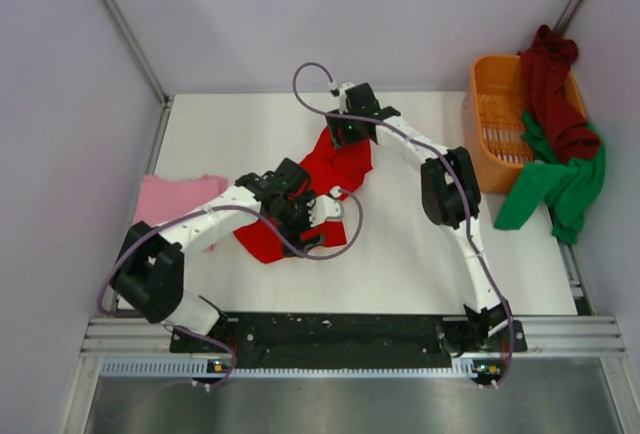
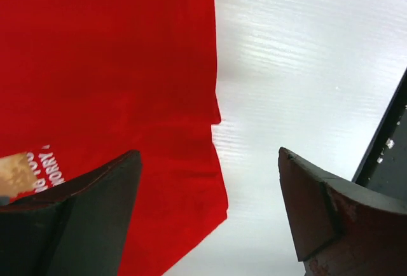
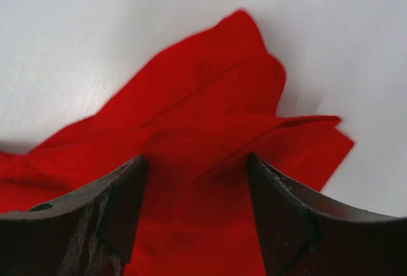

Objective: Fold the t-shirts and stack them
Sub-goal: Flatten out the tshirt

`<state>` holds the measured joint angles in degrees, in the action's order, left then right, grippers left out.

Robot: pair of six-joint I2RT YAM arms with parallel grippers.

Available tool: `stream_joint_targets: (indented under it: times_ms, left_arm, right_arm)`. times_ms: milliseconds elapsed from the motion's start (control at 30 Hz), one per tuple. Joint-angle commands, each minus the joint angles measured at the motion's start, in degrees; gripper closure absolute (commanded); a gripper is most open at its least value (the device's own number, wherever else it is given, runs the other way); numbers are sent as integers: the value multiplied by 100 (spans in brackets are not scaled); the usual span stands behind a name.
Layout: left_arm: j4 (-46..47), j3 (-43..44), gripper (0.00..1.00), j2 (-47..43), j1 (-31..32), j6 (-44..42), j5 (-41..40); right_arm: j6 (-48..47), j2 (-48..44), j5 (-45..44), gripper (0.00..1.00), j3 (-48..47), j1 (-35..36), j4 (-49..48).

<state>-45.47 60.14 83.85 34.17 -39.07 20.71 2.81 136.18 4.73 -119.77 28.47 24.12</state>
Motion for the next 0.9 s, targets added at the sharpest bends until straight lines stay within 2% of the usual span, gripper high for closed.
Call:
stream_joint_targets:
  times_ms: [0, 100, 167, 200, 267, 300, 400, 467, 500, 533, 633, 700, 800, 867]
  left_arm:
    - [652, -169, 7, 464, 204, -241, -470]
    - [916, -169, 10, 938, 213, -154, -1215]
    - [1206, -291, 17, 1124, 178, -153, -1778]
    - [1303, -353, 26, 1203, 134, -215, -1964]
    - [1461, -424, 50, 1300, -102, -303, -2368]
    - [1515, -407, 58, 1344, -287, -329, -2431]
    - [1673, -127, 60, 1563, -919, -382, -2668]
    - [1909, 190, 61, 1791, -1385, -408, -3018]
    - [1972, 409, 60, 1888, -1570, -391, -3177]
    - [1955, 628, 59, 1985, -1754, -347, -3291]
    - [1605, 1157, 45, 1978, -2037, -425, -3074]
    - [1254, 1141, 34, 1645, -2046, -776, -2435]
    - [550, 1053, 24, 1073, -2046, -1312, -1143]
    - [452, 1079, 19, 879, -2046, -1323, -457]
  right_arm:
    - [132, 260, 318, 41, -372, 53, 304]
    - [290, 112, 99, 77, -23, -104, 392]
    - [483, -187, 81, 100, 434, -306, 383]
    - [545, -388, 89, 100, 758, -403, 383]
    - [616, -976, 54, 100, 1478, -587, 383]
    - [598, -1266, -24, 100, 1909, -658, 374]
    - [580, -2285, -262, 100, 3052, -702, 330]
    - [790, -3006, -27, 100, 3843, -711, 243]
    - [905, -3305, 140, 99, 4169, -702, 216]
    - [1045, -3543, 273, 93, 4529, -702, 173]
    - [1222, -4282, 99, 76, 5277, -702, 181]
    - [1205, -4730, -121, 63, 5603, -825, 207]
    - [1248, -5074, -70, 51, 5789, -1150, 216]
    - [1275, -5154, 54, 48, 5772, -1343, 207]
